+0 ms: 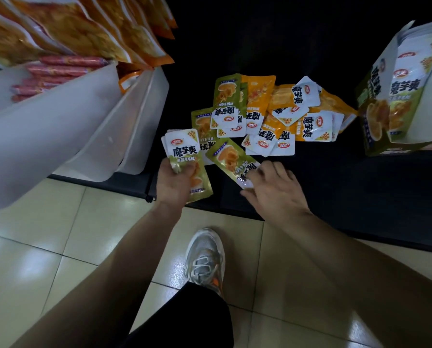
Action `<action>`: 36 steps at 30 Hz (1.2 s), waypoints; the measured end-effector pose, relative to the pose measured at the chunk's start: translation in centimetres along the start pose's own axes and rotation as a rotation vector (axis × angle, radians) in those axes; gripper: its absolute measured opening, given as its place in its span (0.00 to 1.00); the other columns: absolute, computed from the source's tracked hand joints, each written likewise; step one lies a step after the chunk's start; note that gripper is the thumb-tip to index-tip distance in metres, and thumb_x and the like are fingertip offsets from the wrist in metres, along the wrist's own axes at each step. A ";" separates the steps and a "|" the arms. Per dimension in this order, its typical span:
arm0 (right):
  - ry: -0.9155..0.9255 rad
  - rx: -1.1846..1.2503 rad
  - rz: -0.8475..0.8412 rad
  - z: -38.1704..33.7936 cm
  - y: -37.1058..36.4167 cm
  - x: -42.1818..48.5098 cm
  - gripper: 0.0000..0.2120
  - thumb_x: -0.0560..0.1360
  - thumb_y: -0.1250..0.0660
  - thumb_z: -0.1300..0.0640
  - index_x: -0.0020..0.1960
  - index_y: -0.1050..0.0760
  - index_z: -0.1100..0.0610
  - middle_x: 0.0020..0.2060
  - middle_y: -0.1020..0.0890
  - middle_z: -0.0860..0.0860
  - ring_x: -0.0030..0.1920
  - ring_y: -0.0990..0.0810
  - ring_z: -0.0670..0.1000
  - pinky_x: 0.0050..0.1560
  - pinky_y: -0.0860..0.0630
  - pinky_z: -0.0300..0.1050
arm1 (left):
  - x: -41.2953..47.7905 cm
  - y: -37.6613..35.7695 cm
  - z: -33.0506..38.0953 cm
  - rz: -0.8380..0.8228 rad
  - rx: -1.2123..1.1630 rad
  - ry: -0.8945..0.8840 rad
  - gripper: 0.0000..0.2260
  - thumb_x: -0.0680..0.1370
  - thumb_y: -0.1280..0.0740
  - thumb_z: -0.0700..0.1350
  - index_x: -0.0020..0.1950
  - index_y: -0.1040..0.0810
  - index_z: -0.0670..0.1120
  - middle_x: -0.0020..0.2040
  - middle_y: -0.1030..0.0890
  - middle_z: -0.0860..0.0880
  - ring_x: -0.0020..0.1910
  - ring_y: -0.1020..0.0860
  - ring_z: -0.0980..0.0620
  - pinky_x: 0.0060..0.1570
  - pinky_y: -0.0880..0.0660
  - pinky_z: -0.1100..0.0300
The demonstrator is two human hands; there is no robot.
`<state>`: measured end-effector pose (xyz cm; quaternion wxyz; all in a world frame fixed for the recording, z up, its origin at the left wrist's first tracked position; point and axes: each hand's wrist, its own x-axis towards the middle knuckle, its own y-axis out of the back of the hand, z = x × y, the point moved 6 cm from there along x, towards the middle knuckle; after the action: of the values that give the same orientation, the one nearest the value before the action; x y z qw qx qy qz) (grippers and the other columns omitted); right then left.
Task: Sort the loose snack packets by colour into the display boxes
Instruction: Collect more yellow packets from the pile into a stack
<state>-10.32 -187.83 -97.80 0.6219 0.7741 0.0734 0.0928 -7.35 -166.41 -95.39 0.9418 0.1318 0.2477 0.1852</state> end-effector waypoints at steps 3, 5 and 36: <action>-0.236 0.096 -0.048 1.7 0.2 -0.3 0.30 0.67 0.24 0.39 0.59 0.26 0.58 0.54 0.25 0.57 0.55 0.26 0.60 0.52 0.25 0.57 | -1.0 -1.1 -0.4 -0.048 0.029 0.005 0.09 0.79 0.31 0.43 0.58 0.25 0.45 0.44 0.19 0.51 0.31 0.20 0.62 0.27 0.24 0.67; -0.380 0.203 -0.116 2.3 0.4 -0.2 0.37 0.64 0.21 0.39 0.63 0.29 0.57 0.58 0.26 0.57 0.59 0.27 0.60 0.56 0.27 0.56 | -1.4 -1.7 -0.3 -0.077 0.063 -0.025 0.08 0.79 0.31 0.42 0.57 0.25 0.45 0.44 0.19 0.51 0.31 0.20 0.64 0.28 0.25 0.69; -0.675 1.029 -0.101 7.6 10.6 -0.5 0.22 0.74 0.32 0.35 0.58 0.34 0.47 0.52 0.22 0.46 0.51 0.19 0.51 0.53 0.18 0.57 | -9.0 -11.4 7.4 -0.665 0.143 -0.182 0.10 0.80 0.32 0.44 0.60 0.24 0.53 0.51 0.15 0.53 0.50 0.16 0.53 0.48 0.19 0.58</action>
<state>-9.01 -197.48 -89.04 0.1614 0.9571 -0.0555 -0.2342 -7.60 -181.53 -89.21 0.9572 0.1254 0.2044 -0.1621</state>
